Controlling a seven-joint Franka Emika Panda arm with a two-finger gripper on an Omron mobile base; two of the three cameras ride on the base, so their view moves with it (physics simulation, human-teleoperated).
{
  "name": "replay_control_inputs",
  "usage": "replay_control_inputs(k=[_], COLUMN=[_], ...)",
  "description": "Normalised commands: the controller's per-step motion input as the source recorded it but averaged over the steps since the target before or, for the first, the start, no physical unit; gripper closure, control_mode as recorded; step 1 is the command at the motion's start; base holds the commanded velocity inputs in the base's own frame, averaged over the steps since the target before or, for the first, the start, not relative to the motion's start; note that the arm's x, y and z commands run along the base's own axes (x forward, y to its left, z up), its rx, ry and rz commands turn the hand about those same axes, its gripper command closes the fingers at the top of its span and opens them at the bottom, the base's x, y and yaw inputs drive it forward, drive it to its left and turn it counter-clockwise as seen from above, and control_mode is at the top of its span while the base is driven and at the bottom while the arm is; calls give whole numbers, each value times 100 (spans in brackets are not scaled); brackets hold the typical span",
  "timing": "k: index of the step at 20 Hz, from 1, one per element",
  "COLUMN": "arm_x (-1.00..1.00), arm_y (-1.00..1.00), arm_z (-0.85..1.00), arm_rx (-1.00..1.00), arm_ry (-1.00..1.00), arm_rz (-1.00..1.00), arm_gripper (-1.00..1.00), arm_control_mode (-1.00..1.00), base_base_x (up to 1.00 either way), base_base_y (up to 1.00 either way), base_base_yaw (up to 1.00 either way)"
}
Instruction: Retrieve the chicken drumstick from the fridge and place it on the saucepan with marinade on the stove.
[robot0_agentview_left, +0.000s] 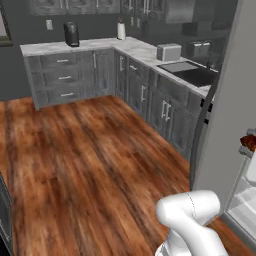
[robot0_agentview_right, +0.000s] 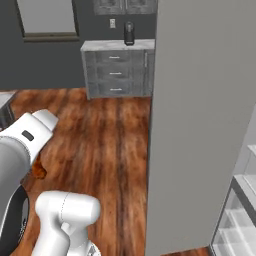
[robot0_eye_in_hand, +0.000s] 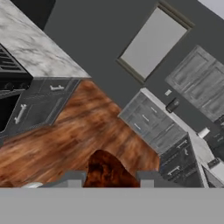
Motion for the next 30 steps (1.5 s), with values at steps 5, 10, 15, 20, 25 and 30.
replay_control_inputs(k=[5, 10, 15, 20, 25, 30], arm_x=[0, 0, 0, 0, 0, 0], arm_y=[0, 0, 0, 0, 0, 0], arm_z=[0, 0, 0, 0, 0, 0], arm_rx=[0, 0, 0, 0, 0, 0], arm_ry=[0, 0, 0, 0, 0, 0], arm_rz=[0, 0, 0, 0, 0, 0], arm_gripper=[100, 100, 100, 100, 100, 100], arm_control_mode=[100, 100, 100, 100, 100, 100], base_base_x=[0, 0, 0, 0, 0, 0], base_base_y=[0, 0, 0, 0, 0, 0], base_base_yaw=[33, 33, 32, 32, 32, 32])
